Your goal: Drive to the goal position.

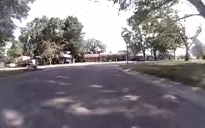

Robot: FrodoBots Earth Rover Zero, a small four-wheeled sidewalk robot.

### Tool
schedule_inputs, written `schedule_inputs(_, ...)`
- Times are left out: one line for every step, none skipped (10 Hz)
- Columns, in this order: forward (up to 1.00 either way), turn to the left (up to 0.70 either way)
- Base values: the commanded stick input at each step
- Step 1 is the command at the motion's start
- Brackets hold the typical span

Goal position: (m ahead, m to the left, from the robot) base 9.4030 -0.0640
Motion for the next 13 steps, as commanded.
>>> schedule_inputs(0.69,0.03)
schedule_inputs(0.69,0.03)
schedule_inputs(0.69,0.03)
schedule_inputs(0.69,0.03)
schedule_inputs(0.69,0.03)
schedule_inputs(0.69,0.03)
schedule_inputs(0.69,0.03)
schedule_inputs(0.69,0.03)
schedule_inputs(0.69,0.03)
schedule_inputs(0.69,0.03)
schedule_inputs(0.69,0.03)
schedule_inputs(0.69,0.03)
schedule_inputs(0.69,0.03)
